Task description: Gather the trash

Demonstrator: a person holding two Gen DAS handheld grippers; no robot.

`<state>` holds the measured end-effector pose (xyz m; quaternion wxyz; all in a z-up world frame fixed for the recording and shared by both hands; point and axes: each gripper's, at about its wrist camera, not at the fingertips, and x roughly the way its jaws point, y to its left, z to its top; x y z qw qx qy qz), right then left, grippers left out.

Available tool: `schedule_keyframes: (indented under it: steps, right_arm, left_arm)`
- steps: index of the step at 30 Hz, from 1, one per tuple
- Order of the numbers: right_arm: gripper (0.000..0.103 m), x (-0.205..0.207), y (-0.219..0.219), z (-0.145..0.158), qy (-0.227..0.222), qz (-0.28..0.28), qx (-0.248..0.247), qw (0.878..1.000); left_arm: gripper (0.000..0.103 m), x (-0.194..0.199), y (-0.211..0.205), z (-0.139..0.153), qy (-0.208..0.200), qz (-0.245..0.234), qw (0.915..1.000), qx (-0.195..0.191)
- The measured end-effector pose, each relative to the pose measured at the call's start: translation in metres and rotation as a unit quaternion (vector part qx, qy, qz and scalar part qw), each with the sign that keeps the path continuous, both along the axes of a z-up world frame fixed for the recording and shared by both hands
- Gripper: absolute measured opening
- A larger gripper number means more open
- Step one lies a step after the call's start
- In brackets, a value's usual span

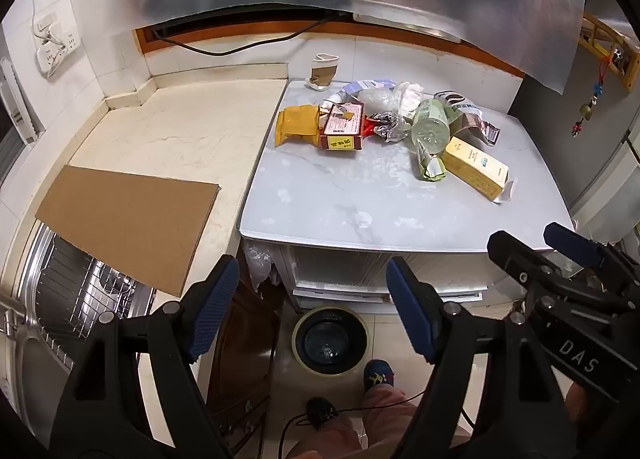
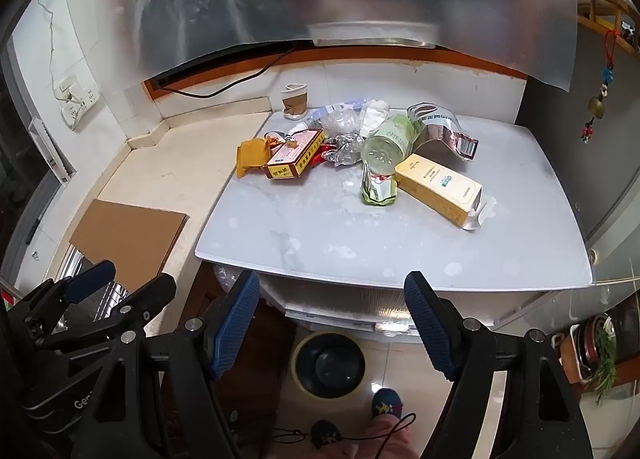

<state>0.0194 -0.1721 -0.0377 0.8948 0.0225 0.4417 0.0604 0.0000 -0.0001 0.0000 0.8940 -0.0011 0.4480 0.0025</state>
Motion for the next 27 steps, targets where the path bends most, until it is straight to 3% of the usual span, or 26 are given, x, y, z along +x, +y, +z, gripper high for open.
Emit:
schedule_keyframes:
  steps: [27]
  right_arm:
    - [0.077, -0.004, 0.0, -0.004, 0.008, 0.0, 0.005, 1.0]
  left_arm:
    - [0.072, -0.005, 0.002, -0.001, 0.005, -0.002, 1.0, 0.001]
